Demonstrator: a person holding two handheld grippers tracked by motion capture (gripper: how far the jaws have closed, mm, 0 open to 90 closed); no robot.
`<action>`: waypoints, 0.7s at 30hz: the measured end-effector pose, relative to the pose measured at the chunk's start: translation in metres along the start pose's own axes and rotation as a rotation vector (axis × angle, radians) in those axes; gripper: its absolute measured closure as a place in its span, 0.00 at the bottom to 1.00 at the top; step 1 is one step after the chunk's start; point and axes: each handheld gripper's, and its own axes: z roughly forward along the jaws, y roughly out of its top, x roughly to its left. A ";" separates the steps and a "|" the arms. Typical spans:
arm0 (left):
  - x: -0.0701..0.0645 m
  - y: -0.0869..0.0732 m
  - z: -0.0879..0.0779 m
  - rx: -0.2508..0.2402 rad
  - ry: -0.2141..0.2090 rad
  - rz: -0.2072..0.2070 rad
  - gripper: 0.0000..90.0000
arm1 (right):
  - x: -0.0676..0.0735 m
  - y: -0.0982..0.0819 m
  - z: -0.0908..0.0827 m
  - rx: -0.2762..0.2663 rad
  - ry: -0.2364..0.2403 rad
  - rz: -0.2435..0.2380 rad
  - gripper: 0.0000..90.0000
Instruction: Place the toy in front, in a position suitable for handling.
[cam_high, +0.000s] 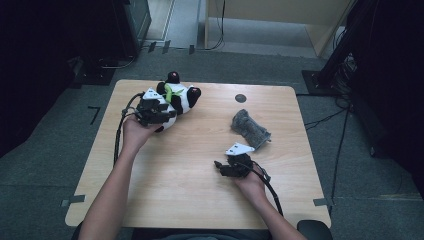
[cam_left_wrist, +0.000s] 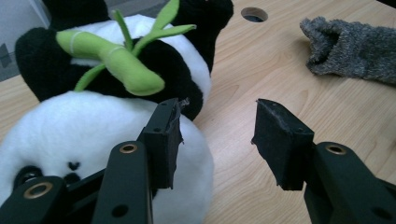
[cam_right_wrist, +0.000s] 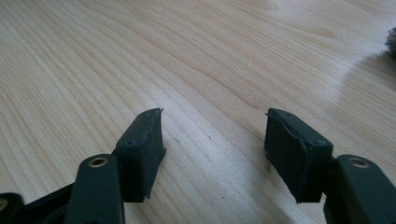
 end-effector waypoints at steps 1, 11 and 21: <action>0.002 0.001 -0.001 -0.003 0.005 0.000 0.56 | 0.000 0.000 0.000 0.001 0.001 0.000 0.42; 0.014 0.015 0.004 -0.010 0.063 -0.003 0.55 | 0.002 -0.001 -0.001 0.004 0.009 -0.006 0.35; 0.025 0.013 0.011 -0.040 0.111 -0.025 0.57 | 0.002 -0.001 -0.001 0.005 0.008 -0.007 0.35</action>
